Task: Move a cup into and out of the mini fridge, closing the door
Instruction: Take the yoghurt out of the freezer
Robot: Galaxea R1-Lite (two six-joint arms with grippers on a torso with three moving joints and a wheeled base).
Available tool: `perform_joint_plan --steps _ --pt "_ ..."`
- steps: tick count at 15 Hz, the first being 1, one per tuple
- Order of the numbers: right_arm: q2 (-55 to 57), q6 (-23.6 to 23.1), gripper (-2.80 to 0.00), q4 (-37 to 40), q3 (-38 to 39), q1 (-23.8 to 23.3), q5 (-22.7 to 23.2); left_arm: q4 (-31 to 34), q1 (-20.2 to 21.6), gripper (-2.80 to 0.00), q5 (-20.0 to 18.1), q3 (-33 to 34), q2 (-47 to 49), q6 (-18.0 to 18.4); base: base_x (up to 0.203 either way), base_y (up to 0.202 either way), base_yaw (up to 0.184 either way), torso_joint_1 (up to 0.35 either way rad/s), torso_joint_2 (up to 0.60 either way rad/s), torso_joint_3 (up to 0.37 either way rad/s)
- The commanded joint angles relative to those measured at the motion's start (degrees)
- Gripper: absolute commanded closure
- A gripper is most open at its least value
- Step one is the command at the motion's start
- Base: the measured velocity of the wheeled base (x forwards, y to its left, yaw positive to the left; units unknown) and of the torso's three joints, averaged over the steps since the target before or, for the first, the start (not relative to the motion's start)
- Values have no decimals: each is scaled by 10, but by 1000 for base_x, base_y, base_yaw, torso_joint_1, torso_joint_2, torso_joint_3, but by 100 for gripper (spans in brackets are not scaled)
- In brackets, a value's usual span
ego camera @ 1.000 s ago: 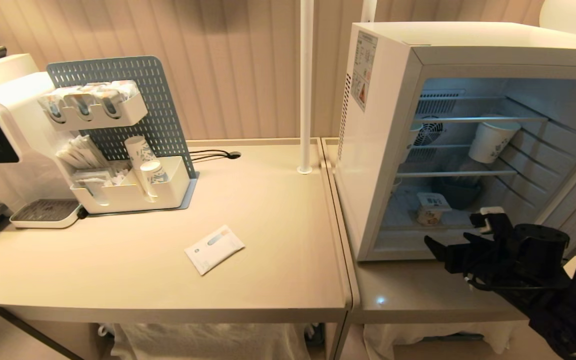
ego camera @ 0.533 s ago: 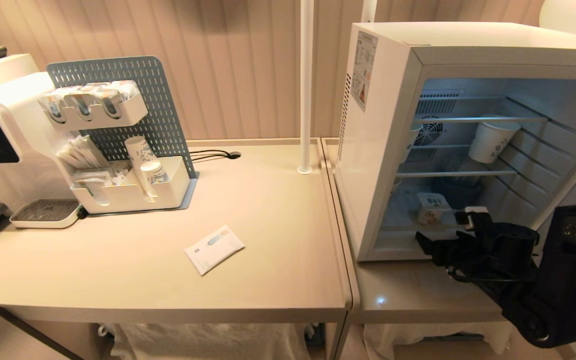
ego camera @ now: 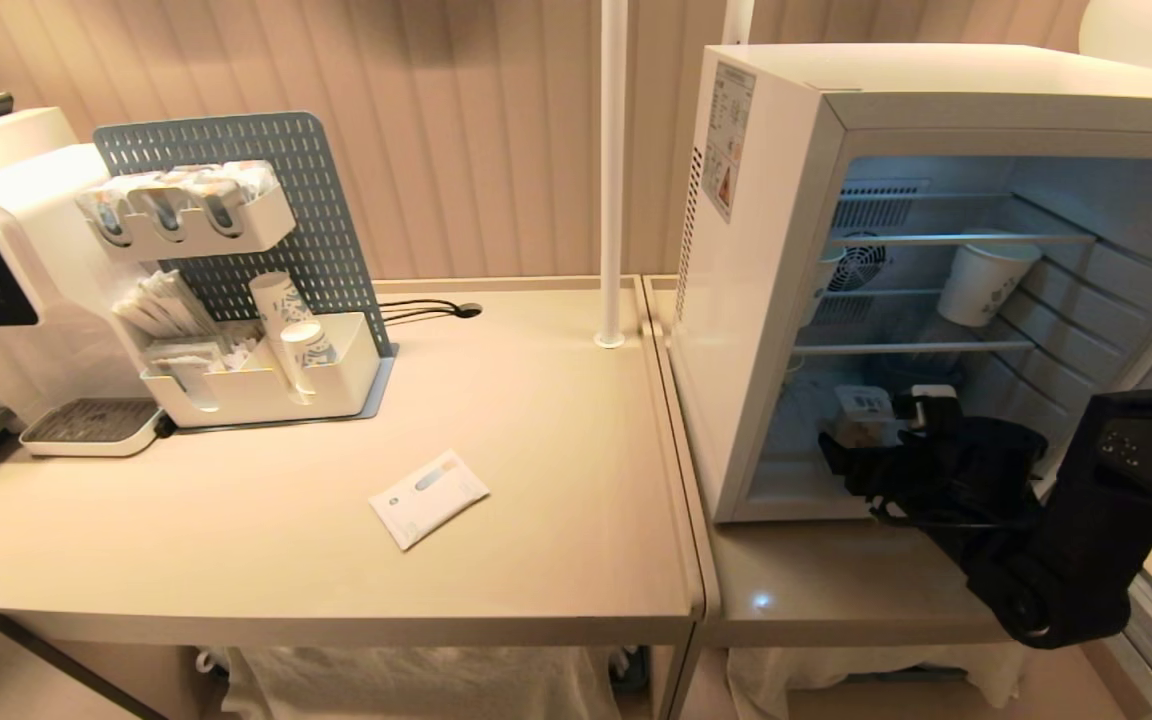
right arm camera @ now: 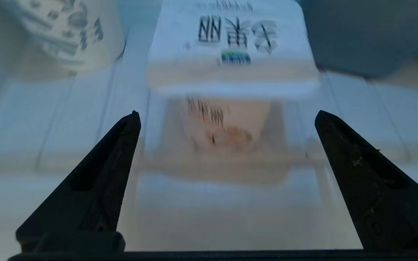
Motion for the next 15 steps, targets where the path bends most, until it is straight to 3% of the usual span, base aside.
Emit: perform_joint_plan --steps 1,7,14,15 --pt "12 -1 -280 3 -23 1 -1 0 0 0 0 0 1 0 0 0 0 0 0 0" --pt "23 -2 -280 36 -86 0 -14 0 0 0 0 0 1 -1 0 0 0 0 0 0" --pt "37 -5 -280 47 -98 -1 -16 0 0 0 0 0 1 -1 0 0 0 0 0 0" --pt "36 -6 0 53 -98 -1 -23 0 0 0 0 0 1 -1 0 0 0 0 0 0"
